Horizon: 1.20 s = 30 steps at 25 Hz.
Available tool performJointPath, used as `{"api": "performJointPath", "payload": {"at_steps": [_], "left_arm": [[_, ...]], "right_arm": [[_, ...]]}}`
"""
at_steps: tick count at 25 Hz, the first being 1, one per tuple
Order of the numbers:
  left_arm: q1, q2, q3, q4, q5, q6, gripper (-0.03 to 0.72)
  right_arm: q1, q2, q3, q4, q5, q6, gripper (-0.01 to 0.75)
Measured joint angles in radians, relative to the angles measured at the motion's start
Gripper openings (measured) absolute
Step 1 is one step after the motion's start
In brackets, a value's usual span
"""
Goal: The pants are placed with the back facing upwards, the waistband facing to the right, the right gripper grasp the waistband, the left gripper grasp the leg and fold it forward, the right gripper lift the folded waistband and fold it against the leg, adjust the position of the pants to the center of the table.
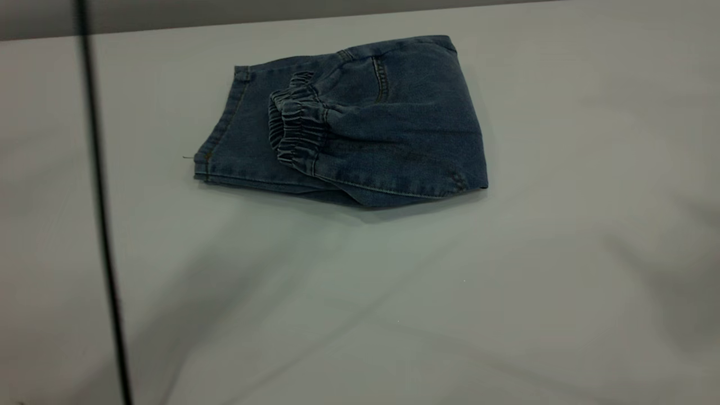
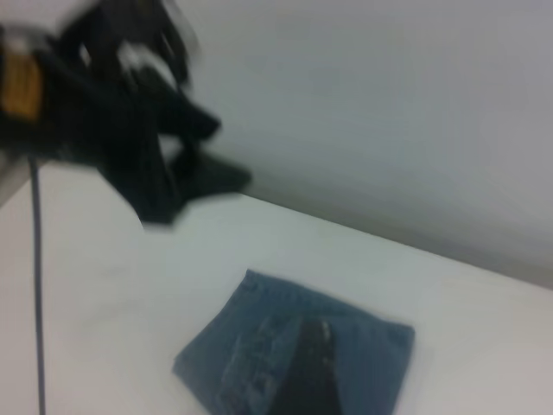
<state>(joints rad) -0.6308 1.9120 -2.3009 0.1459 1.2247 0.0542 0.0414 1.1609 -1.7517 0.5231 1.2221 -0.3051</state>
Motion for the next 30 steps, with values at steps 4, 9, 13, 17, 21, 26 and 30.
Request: {"api": "performJointPath", "payload": {"at_steps": [4, 9, 13, 17, 21, 26, 30], "left_arm": [[0.000, -0.140, 0.114, 0.016, 0.000, -0.002, 0.507], [0.000, -0.359, 0.362, -0.013, -0.002, -0.010, 0.507], [0.000, -0.541, 0.571, -0.017, -0.002, -0.016, 0.507], [0.000, -0.720, 0.767, -0.017, -0.003, -0.017, 0.507], [0.000, -0.888, 0.953, -0.018, -0.003, -0.029, 0.507], [0.000, -1.076, 1.176, -0.019, -0.005, -0.041, 0.507], [0.000, -1.221, 1.335, -0.019, -0.003, -0.041, 0.507]], "right_arm": [[0.000, -0.196, 0.171, -0.002, 0.000, -0.001, 0.588], [0.000, -0.485, 0.386, -0.004, -0.072, -0.001, 0.588], [0.000, -0.701, 0.548, -0.055, -0.100, 0.055, 0.588], [0.000, -0.859, 0.656, -0.139, -0.033, 0.121, 0.588], [0.000, -0.942, 0.744, -0.219, 0.002, 0.146, 0.588], [0.000, -1.020, 0.884, -0.226, 0.000, 0.147, 0.588], [0.000, -1.095, 1.006, -0.255, -0.002, 0.117, 0.588]]}}
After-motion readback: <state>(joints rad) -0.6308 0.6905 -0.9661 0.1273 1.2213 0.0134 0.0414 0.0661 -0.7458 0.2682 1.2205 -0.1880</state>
